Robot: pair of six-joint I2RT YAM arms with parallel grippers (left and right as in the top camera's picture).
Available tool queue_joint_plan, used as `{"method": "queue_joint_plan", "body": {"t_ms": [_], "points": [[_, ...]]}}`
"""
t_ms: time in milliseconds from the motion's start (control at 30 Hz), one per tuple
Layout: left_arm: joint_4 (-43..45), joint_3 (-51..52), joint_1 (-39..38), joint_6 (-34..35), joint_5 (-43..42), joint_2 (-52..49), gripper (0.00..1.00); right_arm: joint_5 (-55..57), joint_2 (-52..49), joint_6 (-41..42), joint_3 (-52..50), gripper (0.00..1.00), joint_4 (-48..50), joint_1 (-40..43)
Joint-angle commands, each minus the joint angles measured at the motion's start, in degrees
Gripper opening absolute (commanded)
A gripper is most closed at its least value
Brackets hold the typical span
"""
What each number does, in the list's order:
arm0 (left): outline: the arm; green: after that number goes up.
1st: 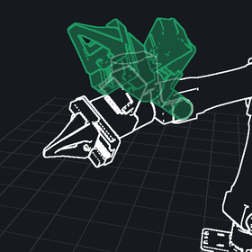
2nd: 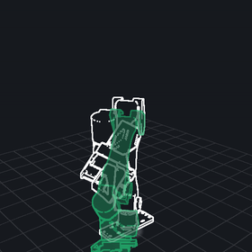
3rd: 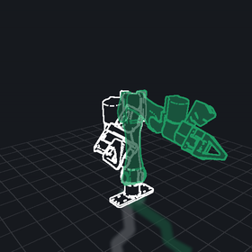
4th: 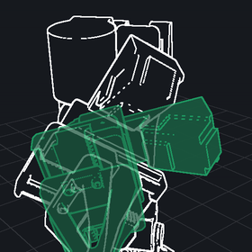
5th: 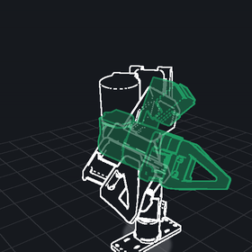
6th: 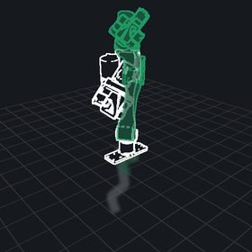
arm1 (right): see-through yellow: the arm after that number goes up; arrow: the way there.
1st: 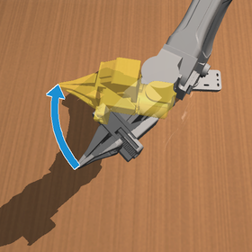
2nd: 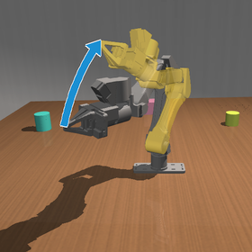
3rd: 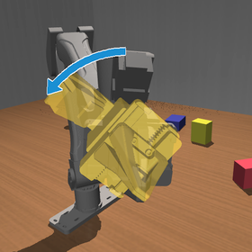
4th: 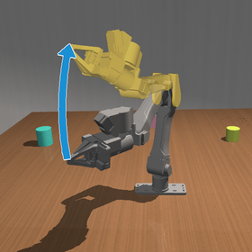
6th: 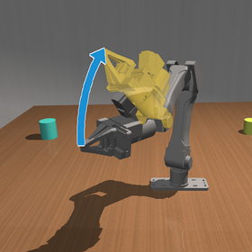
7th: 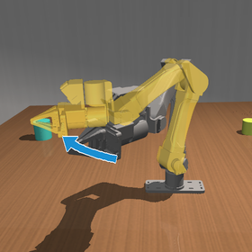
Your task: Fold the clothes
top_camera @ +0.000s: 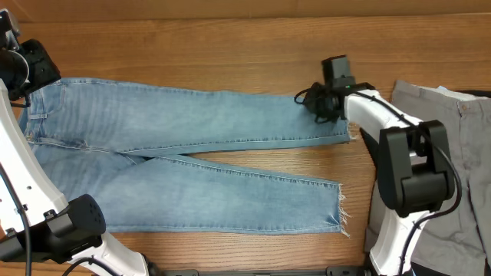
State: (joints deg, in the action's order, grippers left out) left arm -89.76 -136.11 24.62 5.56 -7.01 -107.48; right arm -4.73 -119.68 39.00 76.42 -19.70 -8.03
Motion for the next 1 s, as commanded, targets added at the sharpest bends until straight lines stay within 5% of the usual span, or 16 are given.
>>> {"method": "queue_joint_plan", "body": {"t_ms": [0, 133, 167, 200, 267, 500, 967], "points": [[-0.4, -0.5, 0.1, -0.9, -2.0, 0.3, 0.48, -3.5, -1.3, 1.1, 0.3, 0.05, 5.0, 3.6], [-0.7, -0.5, 0.1, -0.9, -2.0, 0.3, 0.49, -7.1, -0.9, -5.0, 5.7, 0.07, 5.0, 6.8], [-0.9, -0.5, 0.1, -0.9, -2.0, 0.3, 0.50, -9.2, -0.5, -7.5, 7.6, 0.13, 2.7, 7.6], [-1.6, -0.5, 0.1, -1.4, -2.0, 0.3, 0.51, -11.8, 0.4, -10.7, 10.7, 0.35, -3.0, 8.6], [-2.7, -0.5, 0.1, -2.9, -2.0, 0.3, 0.51, -11.4, 2.2, -14.2, 14.8, 0.41, -14.0, 10.0], [-3.0, -0.5, 0.1, -2.8, -2.1, 0.3, 0.52, -5.5, 3.6, -17.7, 15.1, 0.49, -31.6, 13.5], [-3.0, -0.5, 0.0, -2.8, -3.2, 0.3, 0.56, -14.0, 3.6, -23.0, -1.0, 0.51, -19.8, 13.2]]}}
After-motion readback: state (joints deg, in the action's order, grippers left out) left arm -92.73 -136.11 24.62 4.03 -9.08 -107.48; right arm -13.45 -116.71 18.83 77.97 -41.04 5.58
